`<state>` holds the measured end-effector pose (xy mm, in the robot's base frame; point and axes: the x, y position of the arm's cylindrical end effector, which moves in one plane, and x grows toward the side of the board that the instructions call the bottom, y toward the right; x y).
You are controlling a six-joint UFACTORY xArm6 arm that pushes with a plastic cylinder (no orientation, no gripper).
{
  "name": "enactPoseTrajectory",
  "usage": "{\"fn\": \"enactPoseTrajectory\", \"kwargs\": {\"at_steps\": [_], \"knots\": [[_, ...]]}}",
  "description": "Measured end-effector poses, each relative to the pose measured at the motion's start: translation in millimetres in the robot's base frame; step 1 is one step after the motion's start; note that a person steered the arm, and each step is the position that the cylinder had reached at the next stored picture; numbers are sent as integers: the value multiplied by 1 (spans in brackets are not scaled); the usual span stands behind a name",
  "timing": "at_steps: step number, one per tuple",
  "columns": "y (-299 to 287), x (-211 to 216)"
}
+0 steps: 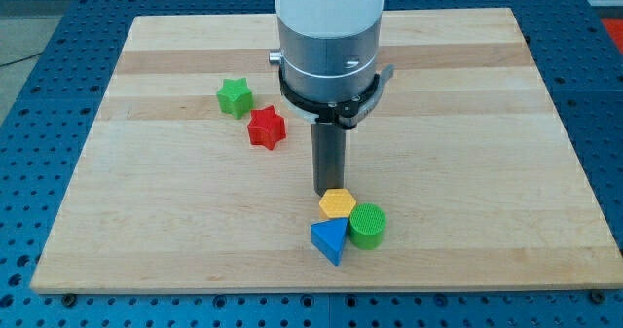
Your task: Move the red star to the center
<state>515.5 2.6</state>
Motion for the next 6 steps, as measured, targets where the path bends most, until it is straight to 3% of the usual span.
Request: {"fn": "enactPoseTrajectory", "kwargs": {"at_steps": [4,6], "knots": [[-35,0],[-110,-23]]}}
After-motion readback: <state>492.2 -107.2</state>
